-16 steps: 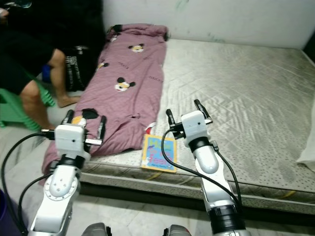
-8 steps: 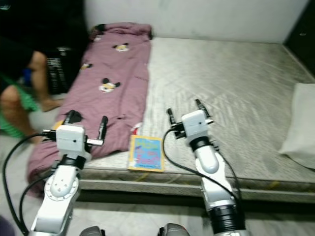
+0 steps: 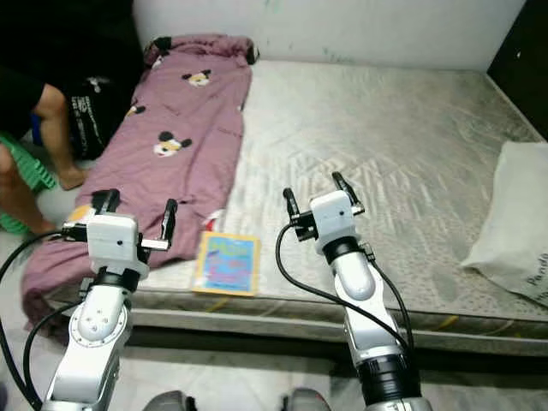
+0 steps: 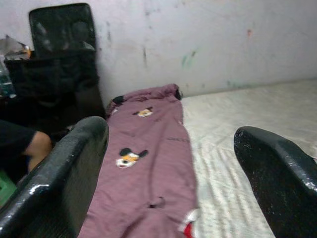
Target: Clean up the room
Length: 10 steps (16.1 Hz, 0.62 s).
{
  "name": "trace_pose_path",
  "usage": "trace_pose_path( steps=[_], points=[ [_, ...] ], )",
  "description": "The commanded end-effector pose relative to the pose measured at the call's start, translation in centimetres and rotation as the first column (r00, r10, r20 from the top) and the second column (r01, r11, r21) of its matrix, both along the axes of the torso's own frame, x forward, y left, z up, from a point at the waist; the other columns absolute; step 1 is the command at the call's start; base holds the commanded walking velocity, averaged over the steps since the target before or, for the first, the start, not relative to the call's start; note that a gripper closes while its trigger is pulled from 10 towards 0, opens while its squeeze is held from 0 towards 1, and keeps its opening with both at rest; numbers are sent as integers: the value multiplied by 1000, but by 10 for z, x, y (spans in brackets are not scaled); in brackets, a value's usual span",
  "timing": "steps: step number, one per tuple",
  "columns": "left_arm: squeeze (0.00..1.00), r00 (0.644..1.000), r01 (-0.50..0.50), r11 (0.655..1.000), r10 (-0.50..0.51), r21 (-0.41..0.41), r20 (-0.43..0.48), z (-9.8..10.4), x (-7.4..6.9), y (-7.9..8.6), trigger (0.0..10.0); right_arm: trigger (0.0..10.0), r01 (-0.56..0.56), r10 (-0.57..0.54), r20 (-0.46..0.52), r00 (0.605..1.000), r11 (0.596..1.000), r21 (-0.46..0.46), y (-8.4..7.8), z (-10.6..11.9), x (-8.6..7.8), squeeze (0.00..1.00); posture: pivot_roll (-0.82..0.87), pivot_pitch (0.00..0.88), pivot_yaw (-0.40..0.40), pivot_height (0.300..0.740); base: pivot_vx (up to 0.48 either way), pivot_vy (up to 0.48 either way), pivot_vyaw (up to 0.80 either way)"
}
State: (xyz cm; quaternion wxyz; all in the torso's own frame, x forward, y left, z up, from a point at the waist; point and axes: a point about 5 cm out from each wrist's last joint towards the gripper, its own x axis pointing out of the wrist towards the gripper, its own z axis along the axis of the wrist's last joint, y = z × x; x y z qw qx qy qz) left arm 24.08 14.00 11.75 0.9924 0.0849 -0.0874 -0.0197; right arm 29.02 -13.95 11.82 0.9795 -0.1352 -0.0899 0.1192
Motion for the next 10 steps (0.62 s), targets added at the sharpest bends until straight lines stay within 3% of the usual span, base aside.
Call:
trace_pose_path(
  steps=[1,5,10],
  points=[
    [0,1000,18,1000,-18,-6,1,1,1,-5,10000,10000,16,-16,-12,1000,1000,-11,-7,-2,0,0,-54,15,-14,740,0,-289,0],
    [0,1000,20,1000,-20,-8,1,1,1,-6,10000,10000,17,-18,-15,1000,1000,-8,-8,-2,1,0,-55,14,-15,740,0,-286,0],
    [0,1000,21,999,-21,-41,3,1,1,-7,10000,10000,19,-19,-15,1000,1000,-7,-9,-2,2,0,-54,9,-18,740,0,0,0]
  ],
)
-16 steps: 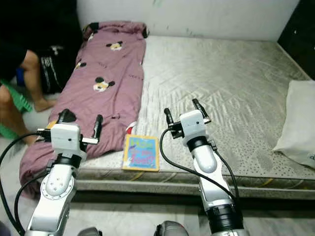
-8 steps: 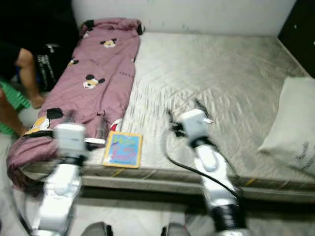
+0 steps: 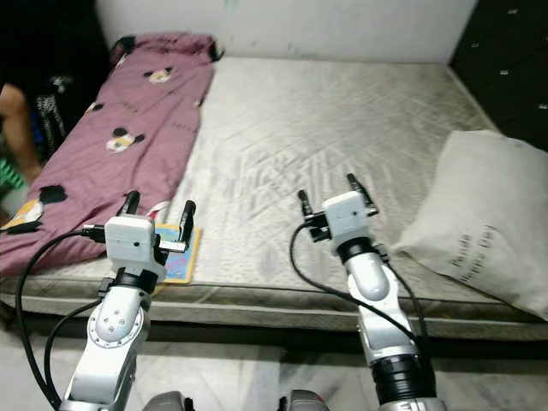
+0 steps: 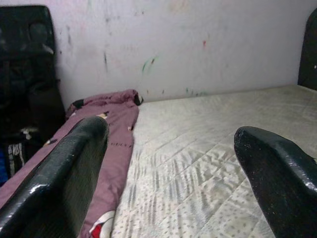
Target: Clean up the room
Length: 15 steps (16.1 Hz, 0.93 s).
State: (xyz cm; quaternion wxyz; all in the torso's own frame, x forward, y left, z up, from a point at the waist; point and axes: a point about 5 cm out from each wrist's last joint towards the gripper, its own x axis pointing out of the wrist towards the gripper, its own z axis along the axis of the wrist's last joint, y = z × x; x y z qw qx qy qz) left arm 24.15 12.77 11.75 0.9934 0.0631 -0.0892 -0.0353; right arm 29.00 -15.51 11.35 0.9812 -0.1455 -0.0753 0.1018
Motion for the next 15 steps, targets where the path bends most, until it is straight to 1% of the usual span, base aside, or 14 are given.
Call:
trace_pose_path(
  steps=[1,4,5,13,15],
  points=[
    [0,1000,-7,1000,7,-6,-1,0,0,6,10000,10000,-19,19,6,1000,1000,17,6,3,2,0,-48,5,-17,740,0,0,0],
    [0,1000,-10,1000,10,-5,-20,-4,-2,9,10000,10000,-18,18,6,1000,1000,23,7,2,2,0,-40,0,-18,740,0,0,-533],
    [0,1000,3,1000,-3,-8,-9,-2,-2,8,10000,10000,-22,22,7,1000,999,24,9,2,3,0,-39,0,-18,740,0,0,-475],
    [0,1000,22,1000,-23,-12,-3,-1,-1,6,10000,10000,-16,15,8,1000,1000,25,7,2,3,0,-45,0,-14,740,330,0,-409],
    [0,1000,15,1000,-16,-21,-24,-3,0,7,10000,10000,-16,16,18,1000,1000,26,8,5,4,0,-45,0,-14,740,131,0,0]
  ],
)
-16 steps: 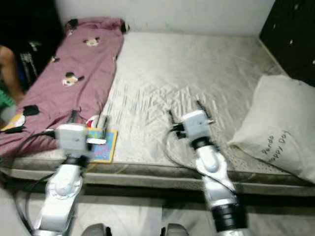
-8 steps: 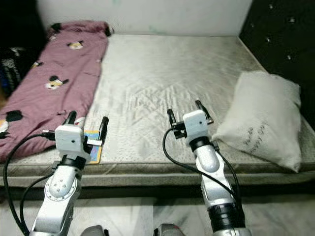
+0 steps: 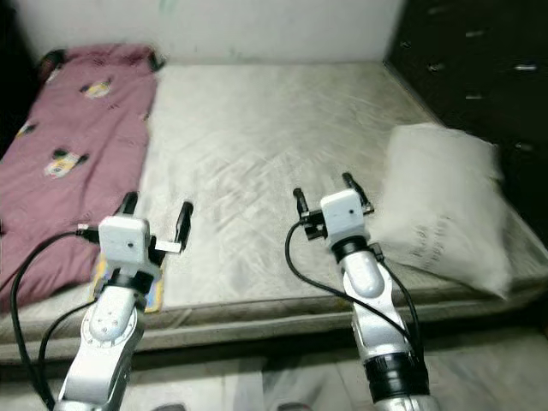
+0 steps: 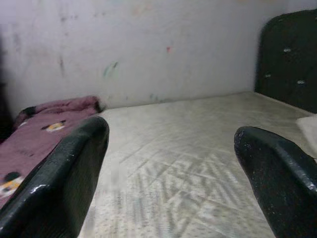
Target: Clean up the room
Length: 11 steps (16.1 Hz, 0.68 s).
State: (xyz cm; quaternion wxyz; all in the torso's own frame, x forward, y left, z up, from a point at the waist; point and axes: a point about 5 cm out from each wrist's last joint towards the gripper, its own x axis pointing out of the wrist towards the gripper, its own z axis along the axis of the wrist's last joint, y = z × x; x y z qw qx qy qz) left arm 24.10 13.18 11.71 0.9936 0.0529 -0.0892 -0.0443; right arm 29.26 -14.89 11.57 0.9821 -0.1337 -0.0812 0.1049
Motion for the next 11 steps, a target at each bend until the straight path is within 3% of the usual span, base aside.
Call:
trace_pose_path(
  steps=[1,5,11],
  points=[
    [0,1000,-15,1000,15,0,-26,-4,0,3,10000,10000,-6,6,14,1000,1000,1,2,4,2,0,-44,0,-14,740,0,0,0],
    [0,1000,-11,1000,11,8,-19,-3,0,3,10000,10000,-4,4,13,1000,1000,1,1,4,2,0,-44,0,-14,740,0,0,-114],
    [0,999,-32,999,32,2,-38,-6,-1,4,10000,10000,2,-2,3,1000,1000,5,0,0,1,0,-40,0,-11,740,0,0,-730]
  ],
)
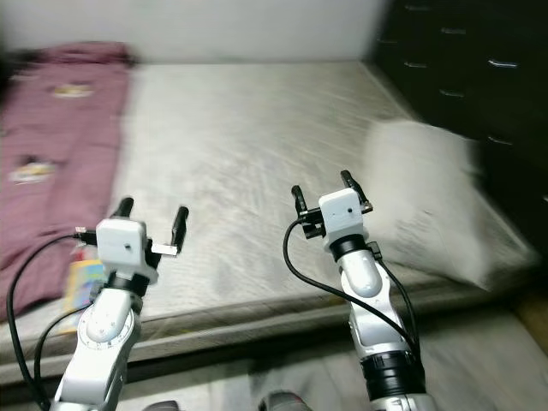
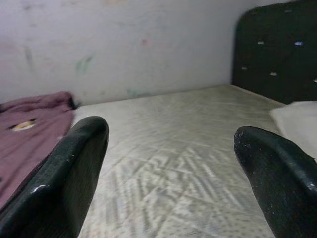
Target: Clean up the room
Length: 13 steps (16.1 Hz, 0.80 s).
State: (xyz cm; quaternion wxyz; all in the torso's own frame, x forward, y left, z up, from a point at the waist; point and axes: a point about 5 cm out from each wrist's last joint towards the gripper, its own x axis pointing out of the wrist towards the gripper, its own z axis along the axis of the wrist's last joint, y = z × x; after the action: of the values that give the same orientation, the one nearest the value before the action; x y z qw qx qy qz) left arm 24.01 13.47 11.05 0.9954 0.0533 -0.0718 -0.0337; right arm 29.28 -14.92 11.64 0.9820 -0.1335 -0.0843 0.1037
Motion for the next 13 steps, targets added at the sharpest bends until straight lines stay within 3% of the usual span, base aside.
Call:
trace_pose_path(
  steps=[1,9,13],
  points=[
    [0,1000,-22,1000,22,4,-10,-1,0,3,10000,10000,-1,1,-8,1000,1000,6,2,-2,0,0,-39,0,-11,740,0,0,0],
    [0,1000,-8,1000,8,18,3,1,2,0,10000,10000,4,-4,-4,1000,1000,5,1,-1,2,0,-45,0,-12,740,0,0,0],
    [0,1000,-9,1000,8,15,4,1,2,-1,10000,10000,0,0,-5,1000,1000,4,2,-1,1,0,-45,0,-14,740,0,-291,0]
  ],
)
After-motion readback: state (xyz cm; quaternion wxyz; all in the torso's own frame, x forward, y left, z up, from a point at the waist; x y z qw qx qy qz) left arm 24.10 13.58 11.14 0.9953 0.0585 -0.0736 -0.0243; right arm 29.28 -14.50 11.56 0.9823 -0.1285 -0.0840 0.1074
